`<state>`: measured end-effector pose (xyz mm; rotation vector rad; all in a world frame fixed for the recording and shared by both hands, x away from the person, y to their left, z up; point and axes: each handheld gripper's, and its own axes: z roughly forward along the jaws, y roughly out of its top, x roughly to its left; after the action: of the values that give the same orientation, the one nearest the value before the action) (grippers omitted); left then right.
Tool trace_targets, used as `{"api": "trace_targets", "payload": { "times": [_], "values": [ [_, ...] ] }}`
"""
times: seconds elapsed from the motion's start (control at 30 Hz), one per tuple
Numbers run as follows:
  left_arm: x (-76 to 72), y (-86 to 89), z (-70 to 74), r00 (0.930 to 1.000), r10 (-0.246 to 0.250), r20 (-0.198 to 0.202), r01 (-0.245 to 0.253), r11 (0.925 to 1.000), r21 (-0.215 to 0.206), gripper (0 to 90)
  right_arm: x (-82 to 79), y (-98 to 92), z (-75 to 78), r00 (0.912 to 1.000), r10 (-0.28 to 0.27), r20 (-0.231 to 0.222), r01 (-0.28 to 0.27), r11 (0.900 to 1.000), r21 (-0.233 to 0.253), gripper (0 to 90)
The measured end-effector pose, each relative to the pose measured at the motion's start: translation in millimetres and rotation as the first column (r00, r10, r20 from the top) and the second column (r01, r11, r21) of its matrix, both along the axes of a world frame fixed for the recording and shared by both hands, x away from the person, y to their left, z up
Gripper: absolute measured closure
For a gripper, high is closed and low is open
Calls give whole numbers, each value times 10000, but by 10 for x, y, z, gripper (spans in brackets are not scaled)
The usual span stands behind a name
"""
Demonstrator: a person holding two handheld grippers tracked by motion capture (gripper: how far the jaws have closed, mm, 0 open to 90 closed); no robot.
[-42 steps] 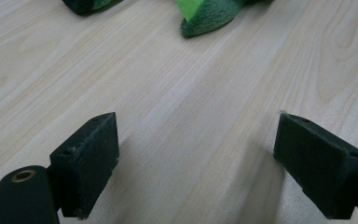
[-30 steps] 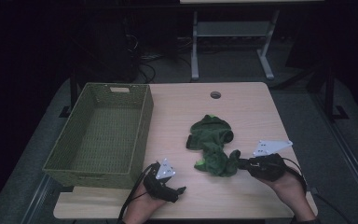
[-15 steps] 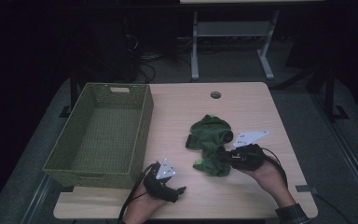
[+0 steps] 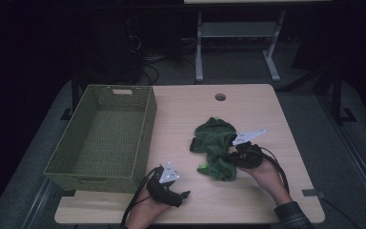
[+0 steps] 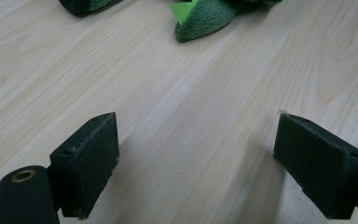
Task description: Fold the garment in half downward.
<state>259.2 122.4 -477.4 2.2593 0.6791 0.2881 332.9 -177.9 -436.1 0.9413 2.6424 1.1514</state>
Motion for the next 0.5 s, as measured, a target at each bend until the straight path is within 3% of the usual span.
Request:
{"api": "trace_targets", "payload": {
  "times": [0.23,0.4,0.5],
  "values": [
    [0,1,-1,10000,-6,3,6,10000,-1,132,48,124,-183,9959,225,-871,-252,9992,-302,900],
    [0,1,-1,10000,-8,4,8,10000,-1,132,-1,192,-181,9941,244,-1054,-333,9959,-835,900],
    [0,1,-1,10000,-11,2,11,10000,-1,132,-7,201,-188,9924,123,-1226,-212,9972,-715,900]
  ]
}}
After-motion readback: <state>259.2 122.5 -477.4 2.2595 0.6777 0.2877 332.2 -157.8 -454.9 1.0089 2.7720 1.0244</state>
